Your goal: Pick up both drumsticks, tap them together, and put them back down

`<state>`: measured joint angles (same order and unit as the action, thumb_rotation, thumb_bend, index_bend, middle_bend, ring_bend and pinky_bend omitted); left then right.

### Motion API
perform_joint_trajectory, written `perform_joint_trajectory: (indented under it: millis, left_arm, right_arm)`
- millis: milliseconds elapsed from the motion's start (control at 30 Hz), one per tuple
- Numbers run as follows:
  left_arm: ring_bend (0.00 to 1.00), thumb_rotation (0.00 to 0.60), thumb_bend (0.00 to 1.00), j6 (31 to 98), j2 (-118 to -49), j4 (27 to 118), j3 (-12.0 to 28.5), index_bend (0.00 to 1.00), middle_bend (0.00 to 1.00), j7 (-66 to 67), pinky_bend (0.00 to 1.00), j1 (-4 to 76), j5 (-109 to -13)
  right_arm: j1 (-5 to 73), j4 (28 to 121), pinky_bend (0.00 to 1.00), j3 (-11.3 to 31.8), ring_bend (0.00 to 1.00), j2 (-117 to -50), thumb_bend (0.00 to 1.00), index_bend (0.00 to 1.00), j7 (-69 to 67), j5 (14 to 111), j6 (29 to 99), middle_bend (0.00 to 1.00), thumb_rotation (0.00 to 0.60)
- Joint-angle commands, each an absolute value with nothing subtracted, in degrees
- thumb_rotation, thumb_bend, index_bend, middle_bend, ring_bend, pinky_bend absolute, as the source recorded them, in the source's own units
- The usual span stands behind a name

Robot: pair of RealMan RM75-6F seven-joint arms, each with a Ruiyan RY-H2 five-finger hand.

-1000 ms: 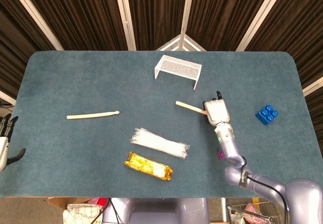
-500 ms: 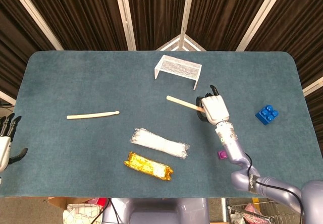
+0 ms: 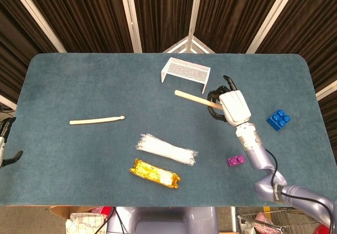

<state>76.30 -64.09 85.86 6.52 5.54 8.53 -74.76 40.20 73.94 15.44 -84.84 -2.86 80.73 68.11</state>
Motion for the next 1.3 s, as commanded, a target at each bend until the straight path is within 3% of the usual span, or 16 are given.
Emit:
perform_joint_trajectory:
  millis: [33, 367, 667, 1000, 1300]
  left_arm:
    - [0.0, 0.6, 0.34, 69.8, -63.6, 83.0, 7.6, 0.08, 0.11, 2.4, 0.0, 11.3, -71.4]
    - [0.0, 0.6, 0.34, 53.0, -66.5, 74.7, 9.0, 0.16, 0.19, -5.7, 0.0, 18.8, -67.0]
    - [0.0, 0.6, 0.36, 42.2, -72.9, 66.2, 12.1, 0.22, 0.25, -13.8, 0.0, 24.9, -62.7]
    - [0.0, 0.6, 0.38, 36.8, -78.4, 60.3, 13.9, 0.27, 0.28, -8.6, 0.0, 31.6, -57.6]
    - [0.0, 0.6, 0.39, 37.5, -82.5, 59.2, 13.4, 0.33, 0.33, -3.2, 0.0, 34.5, -55.4]
  right_arm:
    - [38.9, 73.7, 0.08, 14.6, 0.38, -83.5, 0.46, 0.68, -6.2, 82.8, 70.3, 0.62, 0.6]
    - [36.8, 71.4, 0.08, 13.1, 0.38, -81.8, 0.46, 0.68, -10.6, 83.8, 71.8, 0.62, 0.6]
    - [37.8, 72.9, 0.08, 14.0, 0.38, -81.0, 0.46, 0.68, -8.7, 84.4, 72.2, 0.62, 0.6]
    - [37.6, 74.1, 0.08, 14.9, 0.38, -80.5, 0.46, 0.68, -6.1, 82.2, 71.7, 0.62, 0.6]
    - [37.3, 74.7, 0.08, 15.3, 0.38, -79.9, 0.46, 0.68, -5.2, 81.1, 71.5, 0.62, 0.6]
